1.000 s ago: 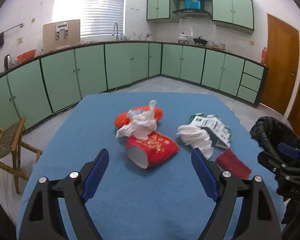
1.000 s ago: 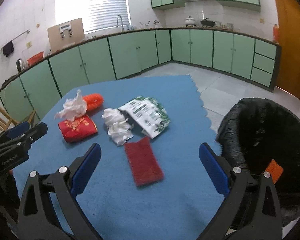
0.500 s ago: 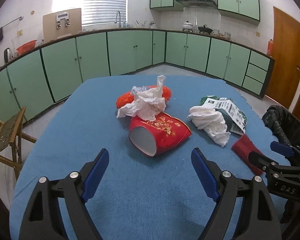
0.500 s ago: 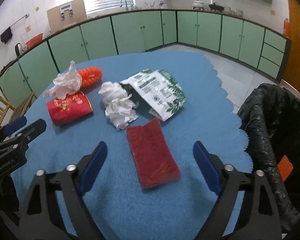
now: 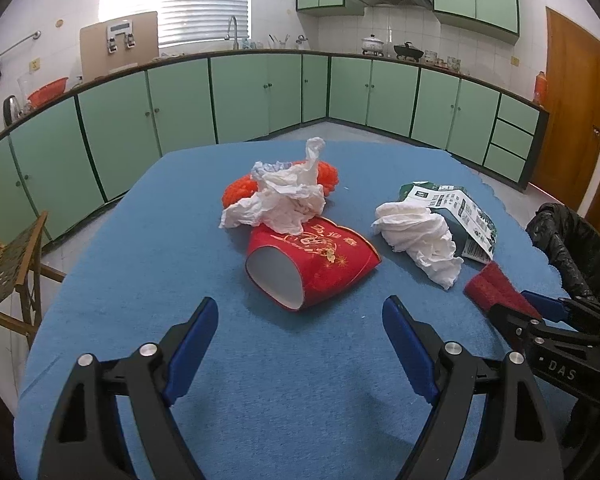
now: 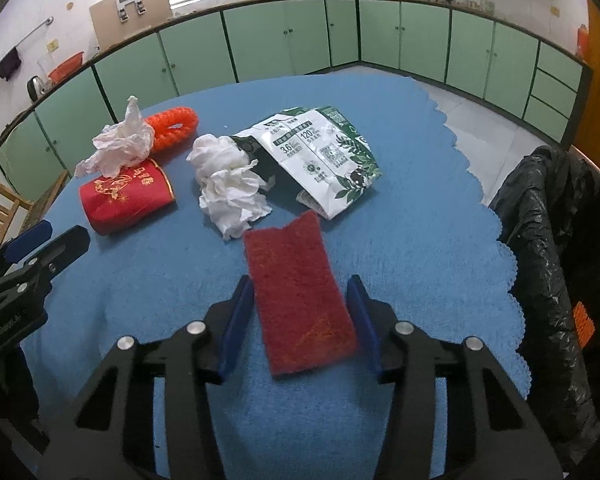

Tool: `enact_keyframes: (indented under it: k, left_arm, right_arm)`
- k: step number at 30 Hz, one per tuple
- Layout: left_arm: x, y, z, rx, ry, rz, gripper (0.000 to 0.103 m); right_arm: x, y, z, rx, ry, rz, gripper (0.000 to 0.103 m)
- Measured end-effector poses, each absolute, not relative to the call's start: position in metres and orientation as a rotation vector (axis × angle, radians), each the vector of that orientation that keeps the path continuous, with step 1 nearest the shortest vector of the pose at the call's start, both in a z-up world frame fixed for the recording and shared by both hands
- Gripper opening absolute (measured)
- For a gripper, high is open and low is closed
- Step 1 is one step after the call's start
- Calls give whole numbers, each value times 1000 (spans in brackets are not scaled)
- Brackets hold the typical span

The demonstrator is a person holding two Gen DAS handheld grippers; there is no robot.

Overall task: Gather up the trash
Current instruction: 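Grasp the red scouring pad with the right tool and lift it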

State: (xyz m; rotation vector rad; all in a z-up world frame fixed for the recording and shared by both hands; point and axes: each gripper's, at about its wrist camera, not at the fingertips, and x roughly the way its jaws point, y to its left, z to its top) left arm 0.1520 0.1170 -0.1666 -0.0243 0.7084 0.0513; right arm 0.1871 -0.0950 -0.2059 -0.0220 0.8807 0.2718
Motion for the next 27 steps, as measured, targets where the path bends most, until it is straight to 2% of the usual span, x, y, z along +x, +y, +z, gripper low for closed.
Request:
enact_keyframes:
  k: [13, 21, 27]
  left_arm:
    - [162, 121, -162, -30, 691, 66, 83]
    - [183, 129, -163, -54, 708, 74, 83]
    - [186, 130, -143, -65, 648, 63, 83]
  right_arm:
    - [185, -96, -165, 0, 766, 283, 44]
    - [195, -88, -165, 1, 765, 298, 44]
    - [199, -86, -165, 2, 764, 304, 44]
